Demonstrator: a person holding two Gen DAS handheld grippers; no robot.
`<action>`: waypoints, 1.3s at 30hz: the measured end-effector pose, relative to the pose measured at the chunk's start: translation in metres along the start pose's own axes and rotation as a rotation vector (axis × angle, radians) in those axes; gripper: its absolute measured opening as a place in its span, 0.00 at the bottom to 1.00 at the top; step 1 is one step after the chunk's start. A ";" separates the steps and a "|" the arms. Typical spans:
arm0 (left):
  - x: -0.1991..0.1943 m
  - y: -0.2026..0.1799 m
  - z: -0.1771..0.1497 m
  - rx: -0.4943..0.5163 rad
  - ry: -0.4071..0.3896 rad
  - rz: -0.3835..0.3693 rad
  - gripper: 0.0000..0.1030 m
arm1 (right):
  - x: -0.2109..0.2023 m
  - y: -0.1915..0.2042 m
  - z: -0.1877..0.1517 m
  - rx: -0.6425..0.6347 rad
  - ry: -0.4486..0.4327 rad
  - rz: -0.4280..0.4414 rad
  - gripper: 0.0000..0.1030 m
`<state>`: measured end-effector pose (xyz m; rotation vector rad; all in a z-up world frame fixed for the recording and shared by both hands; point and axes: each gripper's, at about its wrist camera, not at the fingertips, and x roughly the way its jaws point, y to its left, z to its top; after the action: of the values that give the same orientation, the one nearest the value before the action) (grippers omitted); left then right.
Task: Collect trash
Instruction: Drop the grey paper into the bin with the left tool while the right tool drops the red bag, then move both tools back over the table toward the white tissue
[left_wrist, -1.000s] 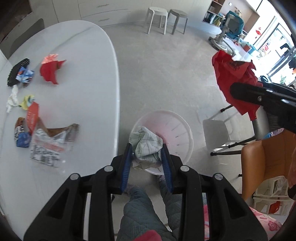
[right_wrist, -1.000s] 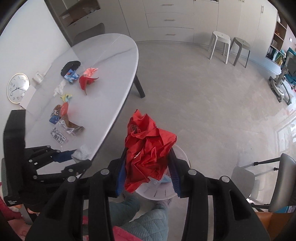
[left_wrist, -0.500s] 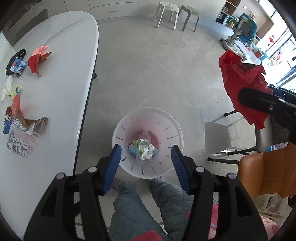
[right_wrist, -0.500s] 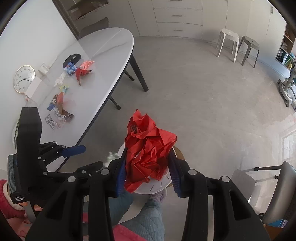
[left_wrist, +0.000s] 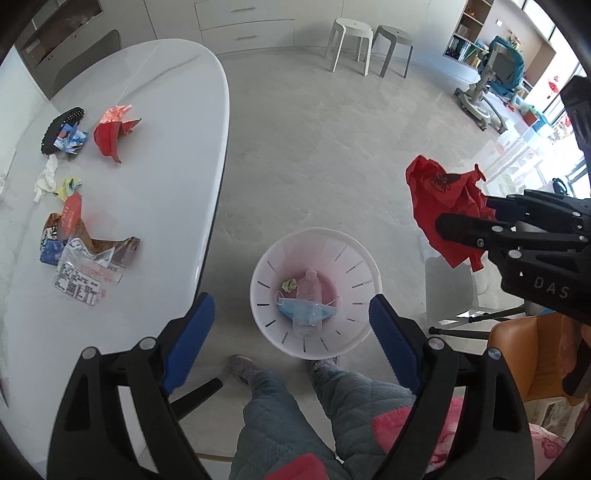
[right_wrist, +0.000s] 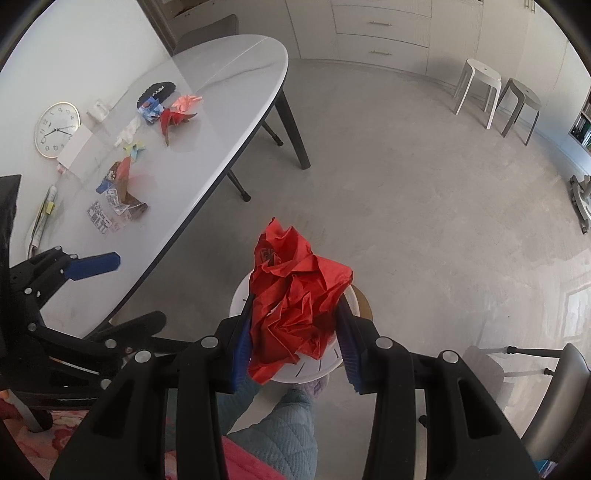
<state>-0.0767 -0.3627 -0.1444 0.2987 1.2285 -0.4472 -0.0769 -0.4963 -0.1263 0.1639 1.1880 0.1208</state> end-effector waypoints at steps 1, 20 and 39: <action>-0.003 0.004 -0.001 -0.006 -0.004 0.003 0.82 | 0.004 0.001 -0.002 0.000 0.009 0.001 0.41; -0.031 0.076 -0.015 -0.078 -0.034 0.017 0.86 | 0.033 0.040 0.000 0.043 0.064 -0.064 0.88; -0.085 0.249 -0.025 -0.306 -0.173 0.104 0.92 | -0.001 0.170 0.107 -0.033 -0.163 -0.020 0.98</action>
<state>0.0004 -0.1189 -0.0764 0.0599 1.0878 -0.1865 0.0206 -0.3364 -0.0544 0.1306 1.0242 0.1077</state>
